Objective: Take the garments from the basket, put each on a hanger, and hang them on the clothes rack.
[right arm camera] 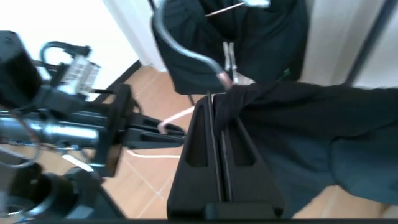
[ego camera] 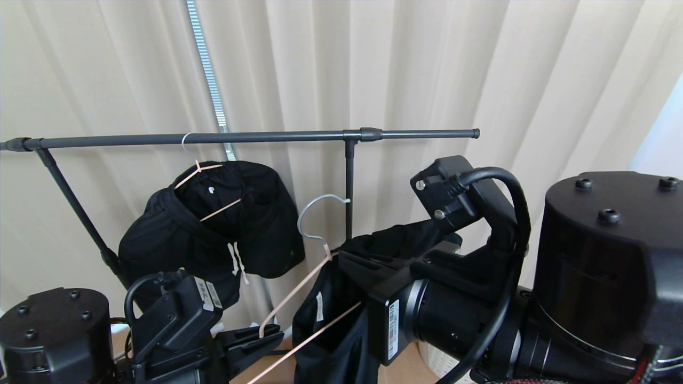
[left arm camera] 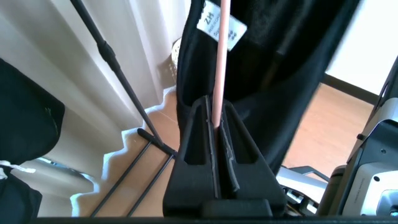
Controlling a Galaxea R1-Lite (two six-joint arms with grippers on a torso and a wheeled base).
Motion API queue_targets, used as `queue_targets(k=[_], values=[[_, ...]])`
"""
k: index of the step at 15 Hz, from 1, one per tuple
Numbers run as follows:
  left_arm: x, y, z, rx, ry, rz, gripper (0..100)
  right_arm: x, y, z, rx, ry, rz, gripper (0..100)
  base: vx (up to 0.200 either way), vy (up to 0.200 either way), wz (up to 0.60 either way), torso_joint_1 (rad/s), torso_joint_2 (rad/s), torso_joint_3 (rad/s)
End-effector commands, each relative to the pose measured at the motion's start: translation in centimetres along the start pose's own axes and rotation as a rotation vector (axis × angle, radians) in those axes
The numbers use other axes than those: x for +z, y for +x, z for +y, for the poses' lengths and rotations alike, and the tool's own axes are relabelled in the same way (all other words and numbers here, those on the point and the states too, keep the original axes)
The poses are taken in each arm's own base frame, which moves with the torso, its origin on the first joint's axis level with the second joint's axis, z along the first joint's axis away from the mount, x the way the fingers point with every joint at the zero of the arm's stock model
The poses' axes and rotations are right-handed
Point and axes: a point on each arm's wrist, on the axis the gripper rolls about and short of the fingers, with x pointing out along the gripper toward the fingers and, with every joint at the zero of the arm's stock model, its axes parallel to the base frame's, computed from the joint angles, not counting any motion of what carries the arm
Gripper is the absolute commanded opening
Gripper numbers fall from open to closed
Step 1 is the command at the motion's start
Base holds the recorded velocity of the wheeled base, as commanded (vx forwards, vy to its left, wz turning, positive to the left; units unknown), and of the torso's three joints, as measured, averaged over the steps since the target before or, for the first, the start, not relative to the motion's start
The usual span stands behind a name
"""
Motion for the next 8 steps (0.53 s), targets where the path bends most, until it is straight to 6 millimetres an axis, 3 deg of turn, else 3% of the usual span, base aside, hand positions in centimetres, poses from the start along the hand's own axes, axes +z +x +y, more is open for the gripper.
queue_targets(k=[1, 2, 3, 8], values=[[0.1, -0.2, 0.0, 0.002, 0.003, -0.011, 0, 0.0, 0.0, -0.3, -0.009, -0.003, 0.000, 0, 0.000, 0.000, 0.00, 0.000, 0.00, 0.000], [0.1, -0.2, -0.1, -0.002, 0.004, -0.010, 0, -0.1, 0.0, -0.3, -0.010, -0.004, 0.004, 0, 0.000, 0.000, 0.00, 0.000, 0.00, 0.000], [0.1, -0.2, -0.1, -0.004, 0.005, -0.010, 0, -0.1, 0.0, -0.3, -0.010, -0.006, 0.004, 100, 0.000, 0.000, 0.00, 0.000, 0.00, 0.000], [0.3, -0.4, -0.2, -0.004, 0.006, -0.019, 0, 0.1, -1.0, -2.1, -0.051, -0.092, -0.007, 100, 0.000, 0.000, 0.00, 0.000, 0.00, 0.000]])
